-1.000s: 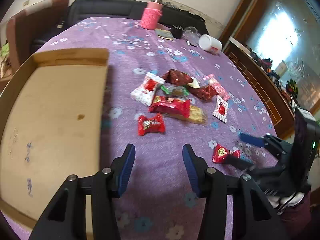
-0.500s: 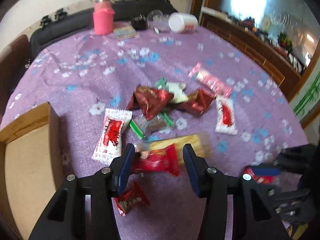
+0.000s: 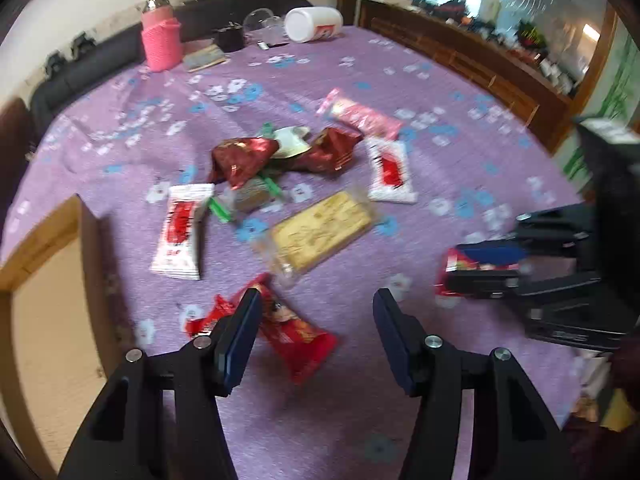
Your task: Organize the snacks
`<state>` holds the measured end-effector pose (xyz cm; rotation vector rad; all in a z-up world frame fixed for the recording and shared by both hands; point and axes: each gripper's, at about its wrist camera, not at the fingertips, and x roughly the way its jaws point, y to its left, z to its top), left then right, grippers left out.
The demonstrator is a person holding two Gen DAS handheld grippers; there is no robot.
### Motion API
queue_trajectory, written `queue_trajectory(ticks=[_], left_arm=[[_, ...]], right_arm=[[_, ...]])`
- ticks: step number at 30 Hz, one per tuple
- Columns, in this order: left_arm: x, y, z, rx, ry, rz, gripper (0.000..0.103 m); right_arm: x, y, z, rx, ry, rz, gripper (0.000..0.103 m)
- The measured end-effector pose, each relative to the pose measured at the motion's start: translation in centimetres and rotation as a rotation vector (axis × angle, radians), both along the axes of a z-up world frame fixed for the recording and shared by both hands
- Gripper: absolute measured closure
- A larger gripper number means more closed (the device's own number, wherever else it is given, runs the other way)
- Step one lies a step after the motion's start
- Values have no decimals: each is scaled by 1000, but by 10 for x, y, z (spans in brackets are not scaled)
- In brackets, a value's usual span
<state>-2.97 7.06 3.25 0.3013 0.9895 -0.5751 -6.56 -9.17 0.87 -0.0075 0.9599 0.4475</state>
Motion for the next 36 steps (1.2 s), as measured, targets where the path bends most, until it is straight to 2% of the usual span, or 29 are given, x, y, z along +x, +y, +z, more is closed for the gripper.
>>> queue_trajectory(ticks=[3, 5, 8, 9, 12, 16, 20, 22, 25, 26, 28, 29, 34, 36], left_arm=[[-7, -7, -8, 93, -69, -6, 47], [-9, -9, -9, 120, -91, 0, 48], [-8, -5, -8, 126, -115, 47, 66], [-6, -2, -6, 117, -114, 65, 70], [-9, 12, 0, 51, -98, 88, 69], [-13, 15, -9, 35, -26, 69, 68], [-12, 4, -13, 30, -14, 78, 68], [-4, -3, -16, 45, -20, 99, 55], [3, -10, -19, 40, -24, 110, 53], [5, -11, -19, 31, -20, 118, 54], [5, -10, -18, 18, -24, 135, 76], [4, -10, -17, 15, -28, 141, 76], [-5, 7, -9, -76, -19, 178, 76], [-11, 16, 0, -123, -25, 194, 76]], right_arm=[[-4, 1, 0, -13, -5, 1, 81], [-7, 2, 0, -16, -8, 1, 81], [-10, 2, -1, -24, -17, -2, 80], [-11, 2, -1, -21, -16, -5, 79], [-16, 3, 0, -16, -13, 1, 75], [-21, 7, -1, -33, -24, 10, 75], [-21, 6, -1, -16, -22, 2, 75], [-21, 5, -1, -11, -21, -1, 75], [-24, 5, -1, -14, -26, -3, 75], [-25, 5, -1, -15, -29, -2, 75], [-27, 4, -1, -16, -32, 1, 75], [-28, 4, -1, -16, -31, 3, 82], [-37, 1, 7, 18, -34, 4, 91], [-39, 2, 14, 22, -46, 1, 91]])
